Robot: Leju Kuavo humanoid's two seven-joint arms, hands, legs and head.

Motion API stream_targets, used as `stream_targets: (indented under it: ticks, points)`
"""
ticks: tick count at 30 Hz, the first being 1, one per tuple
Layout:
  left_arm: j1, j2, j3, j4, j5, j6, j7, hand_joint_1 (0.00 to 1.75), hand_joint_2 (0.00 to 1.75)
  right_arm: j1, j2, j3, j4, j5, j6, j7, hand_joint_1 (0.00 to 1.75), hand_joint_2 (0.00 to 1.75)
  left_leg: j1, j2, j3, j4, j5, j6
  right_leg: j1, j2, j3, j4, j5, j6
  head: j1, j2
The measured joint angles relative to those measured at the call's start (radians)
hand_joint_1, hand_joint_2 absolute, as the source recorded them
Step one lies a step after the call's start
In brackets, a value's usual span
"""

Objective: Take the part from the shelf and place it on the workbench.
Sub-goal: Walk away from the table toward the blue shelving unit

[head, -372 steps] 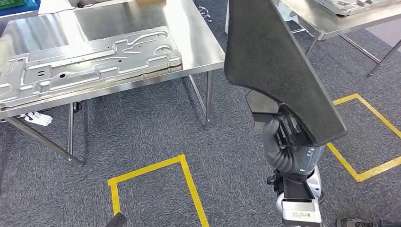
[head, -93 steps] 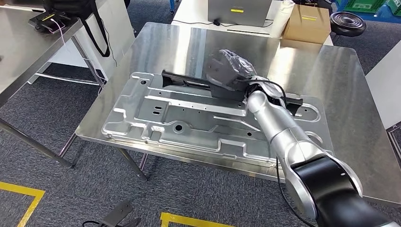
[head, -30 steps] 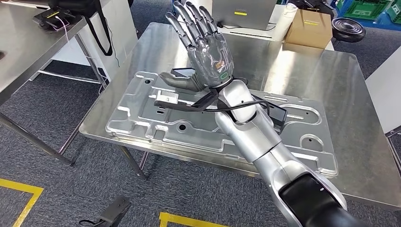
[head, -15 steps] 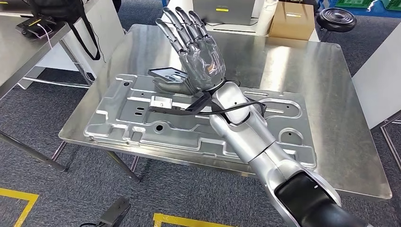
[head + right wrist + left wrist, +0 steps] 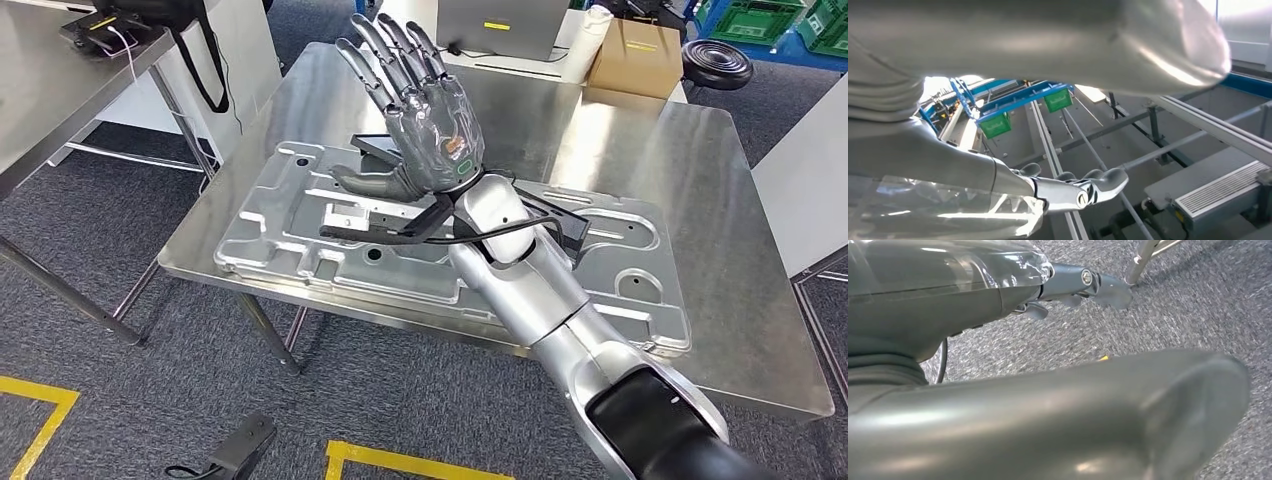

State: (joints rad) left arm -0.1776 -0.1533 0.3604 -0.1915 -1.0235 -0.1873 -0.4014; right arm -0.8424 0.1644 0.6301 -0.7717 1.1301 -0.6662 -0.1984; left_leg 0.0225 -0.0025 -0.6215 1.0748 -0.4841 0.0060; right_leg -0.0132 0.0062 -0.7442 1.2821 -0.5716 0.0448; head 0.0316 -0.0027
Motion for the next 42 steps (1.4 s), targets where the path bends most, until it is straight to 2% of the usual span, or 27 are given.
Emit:
stream_targets:
  ticks: [1,2,4,6,8,10,12,14,16,17,18,20,22,26,27,28,30,31,32,33,34,36,37,38,40,41,42]
  points:
    - [0.0,0.0,0.0,0.0,0.0,0.0,0.0,0.0,0.0,0.002,0.0,0.001,0.0,0.0,0.0,0.0,0.0,0.0,-0.002,0.0,-0.003,0.0,0.003,0.0,0.0,0.0,-0.005,0.029,-0.008,-0.001,0.003,0.0]
    - [0.0,0.0,0.0,0.0,0.0,0.0,0.0,0.0,0.0,0.004,0.0,0.002,0.0,0.0,0.0,-0.001,0.0,0.0,-0.003,0.0,-0.006,0.001,0.005,0.001,0.001,0.0,0.008,0.02,0.003,-0.003,0.006,0.0]
    - [0.0,-0.001,0.0,0.0,0.0,0.0,0.0,0.0,0.0,0.004,0.0,0.004,-0.002,-0.001,0.0,-0.002,0.0,0.0,-0.006,0.0,-0.008,0.0,0.009,-0.001,0.007,0.0,0.078,-0.092,0.055,-0.013,0.011,0.0]
    - [-0.001,-0.003,0.0,0.0,0.0,0.0,0.0,0.0,0.0,0.002,0.0,0.005,-0.006,-0.002,-0.001,-0.003,0.0,0.0,-0.006,0.0,-0.013,0.0,0.014,-0.008,0.017,0.001,0.138,-0.201,0.088,-0.026,0.011,0.0]
    - [-0.001,-0.004,-0.001,0.0,0.0,0.0,0.001,0.0,0.0,0.002,0.0,0.005,-0.008,-0.004,-0.001,-0.004,0.0,0.0,-0.004,0.0,-0.02,-0.002,0.023,-0.02,0.025,0.002,0.148,-0.23,0.09,-0.031,0.011,0.0]
    - [0.0,-0.004,-0.003,0.0,0.0,0.0,0.001,0.0,0.0,0.003,0.001,0.005,-0.009,-0.005,-0.001,-0.005,0.0,0.0,-0.004,0.0,-0.023,-0.004,0.028,-0.032,0.022,0.0,0.145,-0.24,0.097,-0.036,0.012,0.0]
    - [0.0,-0.004,-0.005,0.0,0.0,0.0,0.002,0.0,0.0,0.003,0.002,0.006,-0.01,-0.006,-0.001,-0.007,0.0,0.0,-0.007,0.0,-0.034,0.023,-0.002,-0.039,0.013,-0.004,0.142,-0.252,0.111,-0.048,0.005,0.0]
    - [0.0,-0.004,-0.006,0.0,0.0,-0.001,0.002,0.0,0.0,0.004,0.004,0.007,-0.011,-0.007,-0.001,-0.009,0.0,0.0,-0.008,0.0,-0.066,0.123,-0.072,-0.043,0.009,-0.006,0.133,-0.257,0.123,-0.057,-0.007,0.0]
    - [0.0,-0.003,-0.007,0.0,0.0,-0.001,0.003,0.0,0.0,0.008,0.004,0.008,-0.011,-0.007,0.0,-0.011,0.0,0.0,-0.007,0.0,-0.094,0.231,-0.127,-0.045,0.01,-0.006,0.12,-0.255,0.133,-0.058,-0.014,0.0]
    - [0.0,-0.003,-0.007,0.0,0.0,-0.001,0.003,0.0,0.0,0.01,0.004,0.009,-0.011,-0.007,0.0,-0.012,0.0,0.0,-0.006,0.0,-0.09,0.244,-0.13,-0.045,0.009,-0.006,0.112,-0.254,0.139,-0.057,-0.015,0.0]
    - [0.0,-0.003,-0.007,0.0,0.0,-0.001,0.003,0.0,0.0,0.011,0.004,0.009,-0.011,-0.008,0.001,-0.013,0.0,0.0,-0.005,0.0,-0.065,0.217,-0.117,-0.046,0.008,-0.006,0.104,-0.252,0.144,-0.055,-0.016,0.0]
    - [-0.001,-0.003,-0.007,-0.002,0.001,-0.001,0.003,0.0,0.0,0.011,0.004,0.01,-0.013,-0.011,0.003,-0.016,0.0,0.0,-0.001,0.0,0.016,0.087,-0.074,-0.048,0.005,-0.006,0.089,-0.245,0.152,-0.047,-0.017,0.0]
    - [-0.002,-0.003,-0.008,-0.003,0.002,-0.001,0.003,0.0,0.0,0.01,0.005,0.01,-0.017,-0.014,0.005,-0.019,0.0,0.0,-0.002,-0.004,0.061,-0.001,-0.049,-0.045,0.007,-0.005,0.077,-0.235,0.16,-0.037,-0.018,0.0]
    - [0.0,-0.003,-0.007,-0.003,0.003,-0.001,0.003,0.0,0.0,0.012,0.005,0.013,-0.02,-0.017,0.011,-0.022,0.0,0.0,-0.006,-0.006,0.045,-0.006,-0.029,-0.017,0.008,-0.005,0.066,-0.237,0.173,-0.021,-0.015,0.0]
    - [-0.001,-0.003,-0.007,-0.003,0.003,-0.001,0.003,0.0,0.0,0.012,0.004,0.013,-0.02,-0.018,0.013,-0.023,0.0,0.0,-0.004,-0.005,0.039,-0.006,-0.021,-0.009,0.007,-0.006,0.06,-0.224,0.155,-0.017,-0.013,0.0]
    - [-0.001,-0.003,-0.007,-0.003,0.004,-0.001,0.003,0.0,0.0,0.012,0.004,0.013,-0.021,-0.019,0.014,-0.023,0.0,0.0,-0.003,-0.004,0.03,-0.007,-0.014,-0.002,0.007,-0.006,0.048,-0.193,0.122,-0.014,-0.01,0.0]
    - [-0.001,-0.003,-0.007,-0.003,0.004,-0.001,0.003,0.0,0.0,0.013,0.003,0.013,-0.022,-0.023,0.016,-0.026,0.0,0.0,-0.003,-0.002,0.012,-0.007,0.0,0.004,0.006,-0.006,0.012,-0.075,0.034,-0.011,-0.002,0.0]
    - [-0.001,-0.003,-0.007,-0.003,0.005,-0.001,0.003,0.0,0.0,0.015,0.003,0.014,-0.022,-0.028,0.016,-0.028,0.0,0.0,-0.004,-0.001,0.002,-0.006,0.007,0.005,0.006,-0.006,-0.004,-0.013,0.002,-0.011,0.001,0.0]
    - [0.0,-0.003,-0.007,-0.003,0.005,-0.001,0.003,0.0,0.0,0.018,0.003,0.014,-0.022,-0.033,0.018,-0.031,0.0,0.0,-0.005,0.0,-0.007,-0.006,0.013,0.005,0.006,-0.006,-0.008,0.027,-0.014,-0.012,0.004,0.0]
    - [0.0,-0.003,-0.007,-0.003,0.007,-0.001,0.004,0.0,0.0,0.021,0.003,0.015,-0.023,-0.042,0.023,-0.036,0.0,0.0,-0.007,0.0,-0.015,-0.005,0.019,0.005,0.007,-0.006,0.006,0.031,-0.012,-0.013,0.007,0.0]
    - [0.0,-0.003,-0.007,-0.003,0.008,-0.001,0.004,0.0,0.0,0.022,0.003,0.016,-0.025,-0.056,0.032,-0.045,0.0,0.0,-0.008,-0.001,-0.022,-0.005,0.025,0.005,0.009,-0.006,0.039,-0.004,0.005,-0.017,0.01,0.0]
    - [-0.001,-0.005,-0.007,-0.003,0.012,-0.001,0.006,0.0,0.0,0.023,0.006,0.018,-0.035,-0.112,0.072,-0.073,0.0,0.0,-0.011,-0.001,-0.031,-0.005,0.034,0.001,0.018,-0.004,0.137,-0.143,0.045,-0.033,0.015,0.0]
    - [-0.001,-0.006,-0.007,-0.003,0.015,-0.001,0.006,0.0,0.0,0.024,0.009,0.02,-0.043,-0.154,0.103,-0.091,0.0,0.0,-0.011,-0.001,-0.034,-0.006,0.039,-0.003,0.023,-0.004,0.174,-0.202,0.056,-0.039,0.014,0.0]
    - [-0.001,-0.007,-0.007,-0.003,0.017,0.0,0.006,0.0,0.0,0.027,0.013,0.02,-0.052,-0.201,0.139,-0.109,0.0,0.0,-0.009,0.0,-0.037,-0.007,0.045,-0.008,0.028,-0.003,0.195,-0.238,0.059,-0.043,0.014,0.0]
    - [-0.001,-0.008,-0.008,-0.003,0.021,0.0,0.006,0.0,0.0,0.036,0.02,0.022,-0.07,-0.282,0.206,-0.136,0.0,0.0,-0.004,0.0,-0.039,-0.012,0.057,-0.022,0.033,-0.002,0.198,-0.256,0.064,-0.044,0.016,0.0]
    - [0.0,-0.008,-0.008,-0.003,0.023,0.0,0.006,0.0,0.0,0.043,0.023,0.023,-0.079,-0.312,0.233,-0.145,0.0,0.0,-0.004,0.0,-0.04,-0.013,0.058,-0.028,0.03,-0.004,0.196,-0.261,0.071,-0.046,0.018,0.0]
    - [0.001,-0.008,-0.008,-0.003,0.025,0.0,0.006,0.0,0.0,0.048,0.028,0.025,-0.089,-0.337,0.256,-0.153,0.0,0.0,-0.005,-0.001,-0.045,-0.006,0.047,-0.033,0.027,-0.005,0.192,-0.266,0.08,-0.05,0.018,0.0]
